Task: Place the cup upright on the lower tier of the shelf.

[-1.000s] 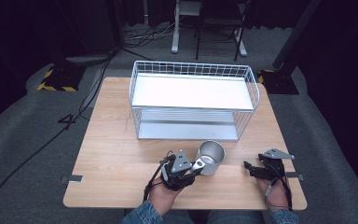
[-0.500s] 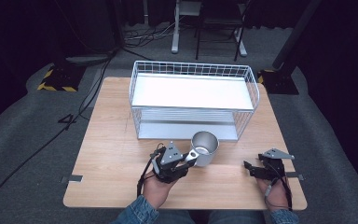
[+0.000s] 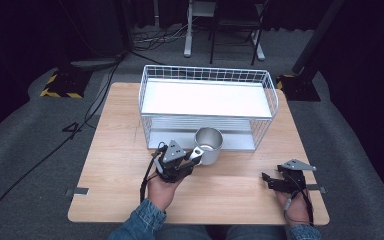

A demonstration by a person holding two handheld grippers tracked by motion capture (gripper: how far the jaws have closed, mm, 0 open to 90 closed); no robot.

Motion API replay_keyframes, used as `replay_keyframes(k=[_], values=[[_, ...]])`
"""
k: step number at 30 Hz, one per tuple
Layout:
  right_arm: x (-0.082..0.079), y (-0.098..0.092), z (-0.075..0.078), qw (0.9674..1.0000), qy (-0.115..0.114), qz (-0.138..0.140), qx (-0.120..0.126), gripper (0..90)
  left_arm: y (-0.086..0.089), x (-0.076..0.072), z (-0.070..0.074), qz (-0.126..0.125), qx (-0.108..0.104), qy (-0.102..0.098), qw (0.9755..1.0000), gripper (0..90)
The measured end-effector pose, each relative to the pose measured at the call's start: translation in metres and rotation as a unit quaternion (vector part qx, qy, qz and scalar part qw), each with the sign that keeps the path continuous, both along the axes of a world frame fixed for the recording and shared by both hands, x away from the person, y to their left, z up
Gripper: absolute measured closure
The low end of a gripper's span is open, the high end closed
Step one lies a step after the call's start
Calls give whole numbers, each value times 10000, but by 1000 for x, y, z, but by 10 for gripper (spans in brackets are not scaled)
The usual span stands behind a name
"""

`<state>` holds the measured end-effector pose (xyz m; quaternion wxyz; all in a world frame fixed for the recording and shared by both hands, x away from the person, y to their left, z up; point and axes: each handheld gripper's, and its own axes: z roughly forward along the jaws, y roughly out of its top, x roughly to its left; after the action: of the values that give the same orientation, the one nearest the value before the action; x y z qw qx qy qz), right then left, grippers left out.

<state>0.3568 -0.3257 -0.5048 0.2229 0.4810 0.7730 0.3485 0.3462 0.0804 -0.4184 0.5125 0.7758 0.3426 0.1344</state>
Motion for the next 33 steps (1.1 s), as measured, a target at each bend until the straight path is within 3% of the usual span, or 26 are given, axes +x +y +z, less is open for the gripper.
replay_keyframes(k=[6, 15, 17, 33], values=[[0, 0, 0, 10000, 4, -2, 1, 251, 5, 13, 3, 146, -32, -125, 9998, 714], [0, 0, 0, 10000, 7, -10, -5, 248, 11, 32, 4, 335, -225, -147, 9991, 714], [0, 0, 0, 10000, 9, -12, -4, 248, 12, 37, 4, 384, -180, -146, 9990, 714], [0, 0, 0, 10000, 15, -30, -4, 242, 14, 64, -10, 855, -250, -324, 9955, 713]])
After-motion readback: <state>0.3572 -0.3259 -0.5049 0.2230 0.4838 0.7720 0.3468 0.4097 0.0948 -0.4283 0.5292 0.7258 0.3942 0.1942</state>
